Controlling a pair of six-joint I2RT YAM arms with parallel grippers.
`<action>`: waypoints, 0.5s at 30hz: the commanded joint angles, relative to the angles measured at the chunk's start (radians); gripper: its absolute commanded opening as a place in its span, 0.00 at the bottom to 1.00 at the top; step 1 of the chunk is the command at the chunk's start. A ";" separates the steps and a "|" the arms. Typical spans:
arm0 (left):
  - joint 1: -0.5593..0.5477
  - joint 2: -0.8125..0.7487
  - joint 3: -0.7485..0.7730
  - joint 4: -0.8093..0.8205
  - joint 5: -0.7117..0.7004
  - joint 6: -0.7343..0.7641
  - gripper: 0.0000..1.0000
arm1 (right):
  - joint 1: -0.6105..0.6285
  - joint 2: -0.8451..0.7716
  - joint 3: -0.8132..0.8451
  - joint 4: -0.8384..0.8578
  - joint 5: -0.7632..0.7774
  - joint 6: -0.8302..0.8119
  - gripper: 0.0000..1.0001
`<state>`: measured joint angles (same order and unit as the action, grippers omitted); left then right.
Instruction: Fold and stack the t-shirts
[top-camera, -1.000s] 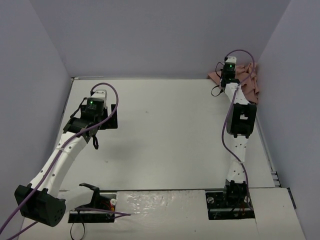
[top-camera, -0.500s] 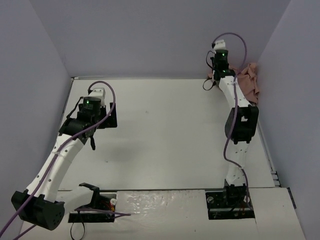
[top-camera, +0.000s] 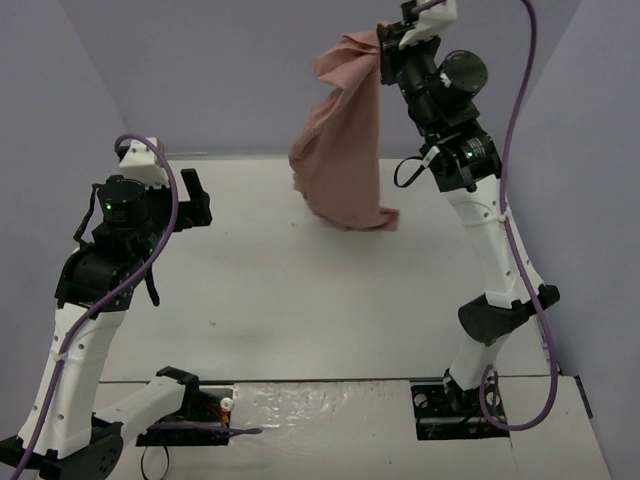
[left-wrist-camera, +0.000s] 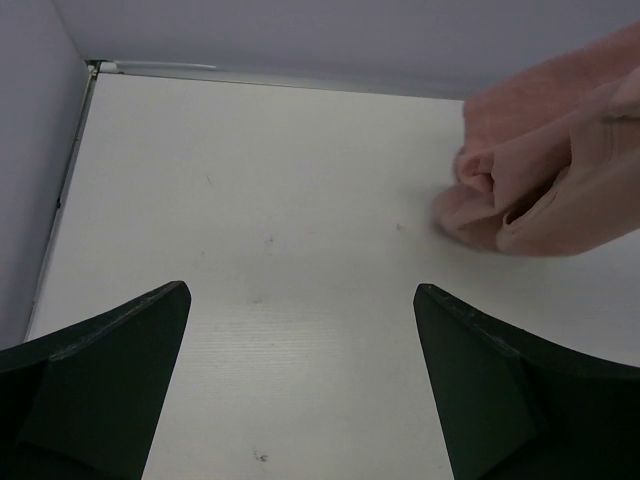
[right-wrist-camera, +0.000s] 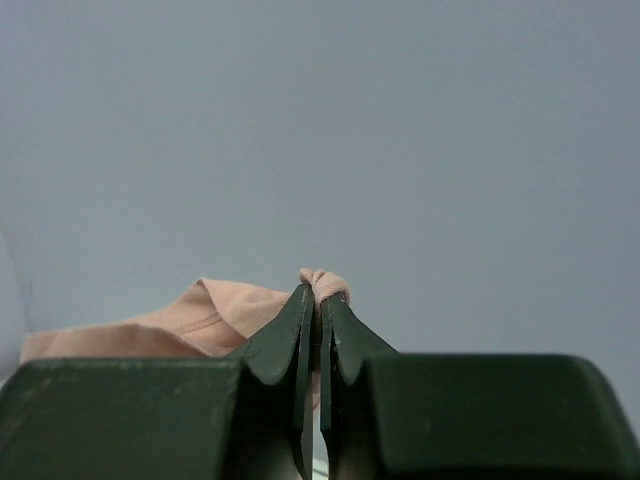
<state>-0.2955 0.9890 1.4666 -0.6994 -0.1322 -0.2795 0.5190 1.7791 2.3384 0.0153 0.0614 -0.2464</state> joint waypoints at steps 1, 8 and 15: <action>-0.007 -0.022 0.028 0.015 -0.014 0.028 0.94 | -0.020 -0.079 -0.005 0.099 -0.091 0.104 0.00; -0.007 -0.079 -0.057 0.009 -0.017 0.024 0.94 | -0.047 -0.313 -0.638 0.113 0.117 0.152 0.00; -0.008 -0.074 -0.201 0.008 0.024 -0.011 0.94 | -0.229 -0.391 -1.203 0.146 0.057 0.468 0.00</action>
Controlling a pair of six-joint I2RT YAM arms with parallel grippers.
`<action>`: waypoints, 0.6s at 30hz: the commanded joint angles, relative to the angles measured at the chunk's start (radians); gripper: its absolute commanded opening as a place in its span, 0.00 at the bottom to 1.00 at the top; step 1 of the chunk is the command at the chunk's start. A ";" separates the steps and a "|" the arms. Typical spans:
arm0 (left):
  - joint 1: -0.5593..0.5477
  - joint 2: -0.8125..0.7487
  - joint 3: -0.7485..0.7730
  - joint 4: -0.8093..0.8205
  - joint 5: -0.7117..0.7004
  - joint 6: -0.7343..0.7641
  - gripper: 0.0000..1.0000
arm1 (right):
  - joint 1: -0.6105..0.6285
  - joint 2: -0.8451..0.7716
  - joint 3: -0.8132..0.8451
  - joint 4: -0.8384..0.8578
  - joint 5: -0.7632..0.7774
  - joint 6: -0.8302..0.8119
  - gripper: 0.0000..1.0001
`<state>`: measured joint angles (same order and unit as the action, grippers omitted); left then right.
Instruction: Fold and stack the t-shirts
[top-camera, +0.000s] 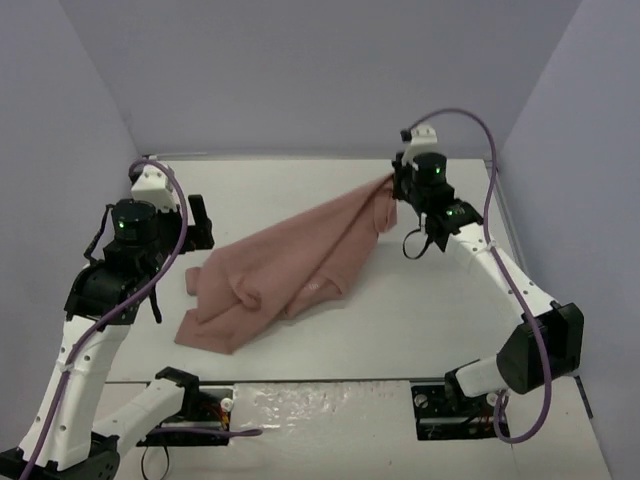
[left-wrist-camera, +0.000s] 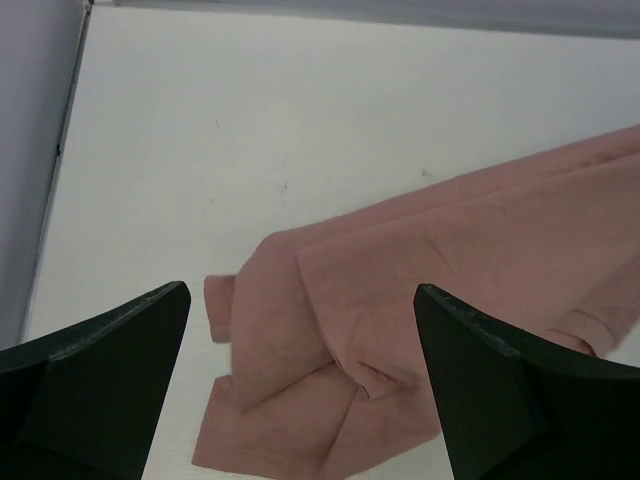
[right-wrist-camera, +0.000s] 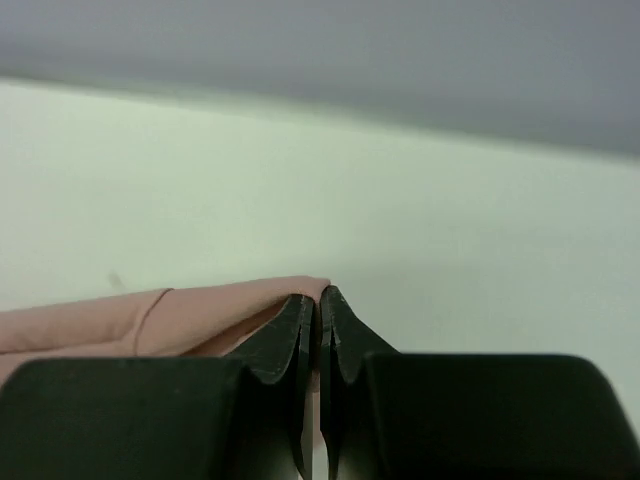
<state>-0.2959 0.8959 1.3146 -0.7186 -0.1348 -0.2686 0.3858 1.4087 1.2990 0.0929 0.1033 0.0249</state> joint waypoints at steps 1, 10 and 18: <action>-0.007 0.030 -0.072 0.029 0.033 -0.030 0.94 | -0.102 -0.009 -0.197 0.066 0.017 0.206 0.00; -0.008 0.222 -0.173 0.044 0.213 -0.079 0.94 | -0.148 0.149 -0.264 0.031 -0.026 0.256 0.00; -0.008 0.501 -0.198 0.213 0.392 -0.118 0.87 | -0.150 0.183 -0.276 0.030 -0.048 0.262 0.00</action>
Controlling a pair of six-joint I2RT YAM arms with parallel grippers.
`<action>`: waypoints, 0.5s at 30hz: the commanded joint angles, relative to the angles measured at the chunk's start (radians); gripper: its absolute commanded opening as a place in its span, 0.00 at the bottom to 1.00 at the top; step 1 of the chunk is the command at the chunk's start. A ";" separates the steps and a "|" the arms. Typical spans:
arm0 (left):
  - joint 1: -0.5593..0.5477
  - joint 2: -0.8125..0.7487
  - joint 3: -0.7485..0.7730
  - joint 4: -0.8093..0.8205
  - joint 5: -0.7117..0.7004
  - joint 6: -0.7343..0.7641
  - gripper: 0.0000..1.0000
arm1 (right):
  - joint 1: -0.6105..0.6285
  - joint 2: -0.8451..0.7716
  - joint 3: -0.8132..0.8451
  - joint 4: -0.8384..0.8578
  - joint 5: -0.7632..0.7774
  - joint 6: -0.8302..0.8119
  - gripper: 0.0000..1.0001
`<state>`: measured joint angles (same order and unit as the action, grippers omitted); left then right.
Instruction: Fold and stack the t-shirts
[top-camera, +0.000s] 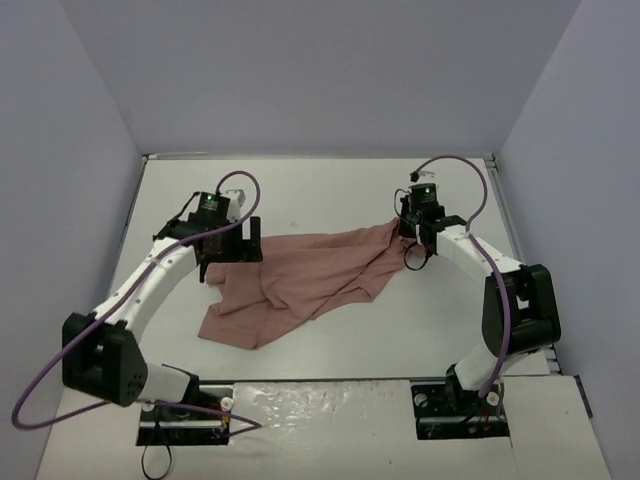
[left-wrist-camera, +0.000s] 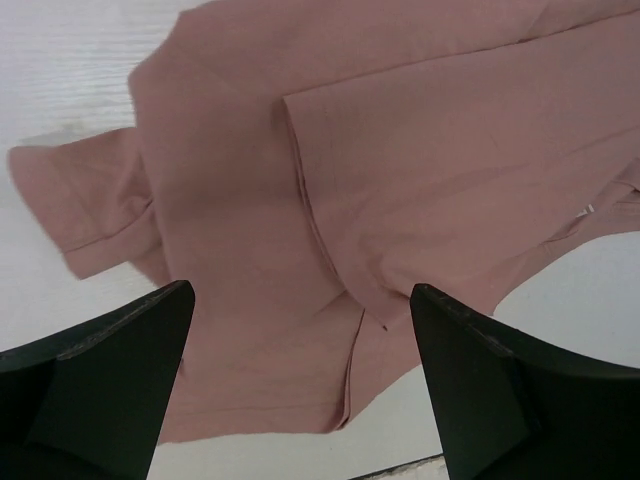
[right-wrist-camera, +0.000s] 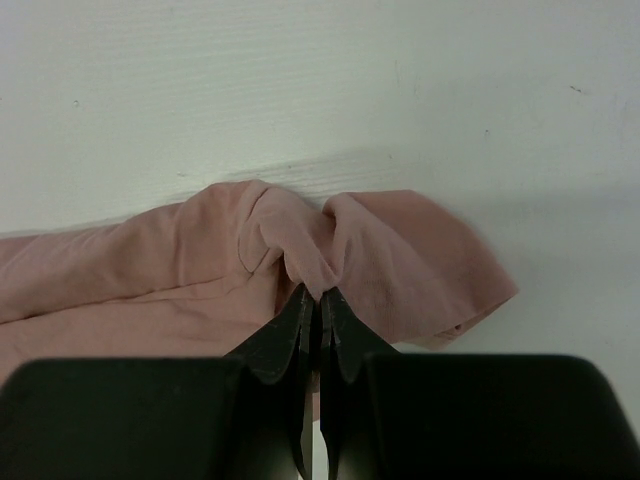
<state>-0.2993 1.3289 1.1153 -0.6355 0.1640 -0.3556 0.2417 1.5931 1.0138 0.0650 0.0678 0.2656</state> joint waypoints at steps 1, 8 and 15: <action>-0.004 0.116 0.011 0.158 0.101 -0.015 0.80 | -0.005 -0.002 0.008 0.058 -0.014 0.023 0.00; 0.002 0.389 0.159 0.179 0.152 0.033 0.63 | -0.005 -0.013 0.001 0.058 -0.022 0.022 0.00; 0.006 0.495 0.221 0.169 0.162 0.053 0.58 | -0.006 -0.032 -0.013 0.057 -0.014 0.018 0.00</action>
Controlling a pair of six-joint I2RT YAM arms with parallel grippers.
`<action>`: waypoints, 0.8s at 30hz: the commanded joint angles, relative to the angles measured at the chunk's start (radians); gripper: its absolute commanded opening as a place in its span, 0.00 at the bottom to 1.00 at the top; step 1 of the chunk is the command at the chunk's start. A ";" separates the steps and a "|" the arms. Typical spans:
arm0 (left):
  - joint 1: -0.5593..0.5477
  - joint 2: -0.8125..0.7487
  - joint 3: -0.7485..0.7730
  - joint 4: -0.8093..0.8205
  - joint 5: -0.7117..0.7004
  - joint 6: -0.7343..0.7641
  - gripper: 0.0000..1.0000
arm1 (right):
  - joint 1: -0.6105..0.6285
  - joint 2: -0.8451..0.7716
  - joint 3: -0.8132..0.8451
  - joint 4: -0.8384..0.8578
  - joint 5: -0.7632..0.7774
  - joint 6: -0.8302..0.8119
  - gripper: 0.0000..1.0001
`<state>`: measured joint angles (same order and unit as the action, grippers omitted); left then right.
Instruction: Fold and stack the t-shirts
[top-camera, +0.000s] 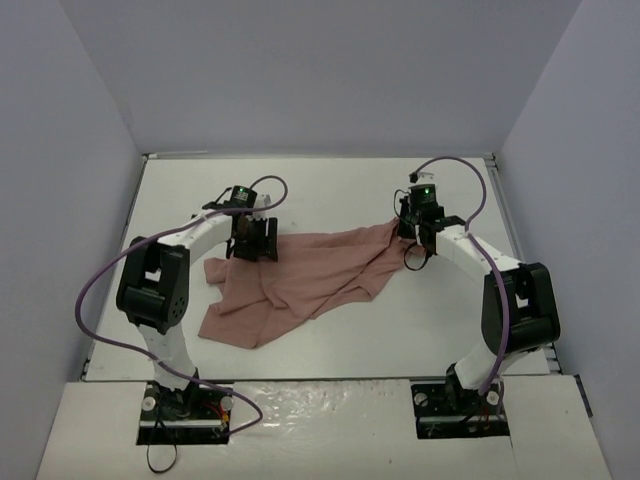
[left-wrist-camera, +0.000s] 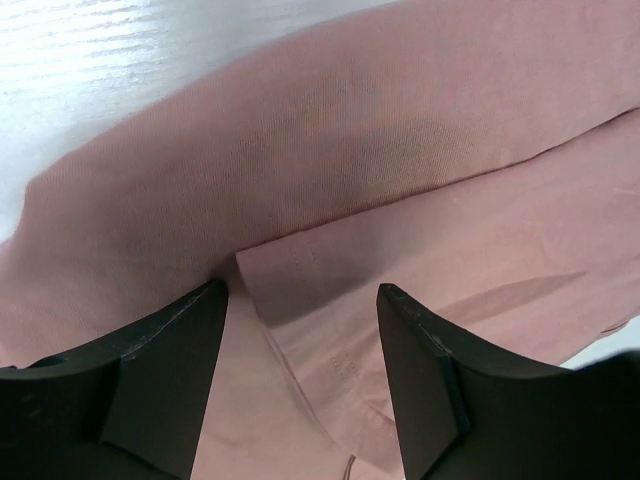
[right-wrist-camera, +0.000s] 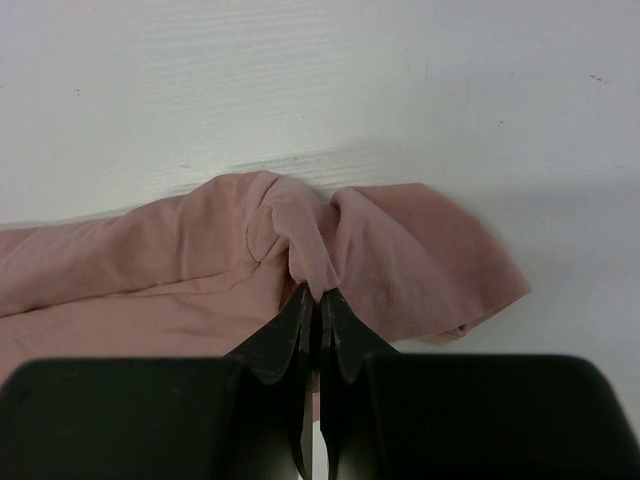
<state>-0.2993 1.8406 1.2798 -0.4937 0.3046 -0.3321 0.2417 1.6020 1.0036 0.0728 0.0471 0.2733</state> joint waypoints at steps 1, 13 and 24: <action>0.009 -0.009 0.059 0.026 0.022 0.033 0.58 | -0.008 -0.042 -0.005 0.050 0.008 0.010 0.00; 0.015 0.006 0.073 0.029 0.080 0.039 0.35 | -0.010 -0.045 -0.005 0.050 0.009 0.011 0.00; 0.015 -0.090 0.073 0.015 0.080 0.048 0.13 | -0.010 -0.050 0.001 0.048 0.010 0.010 0.00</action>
<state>-0.2905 1.8600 1.3094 -0.4916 0.3735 -0.3016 0.2405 1.6009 0.9890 0.0731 0.0463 0.2802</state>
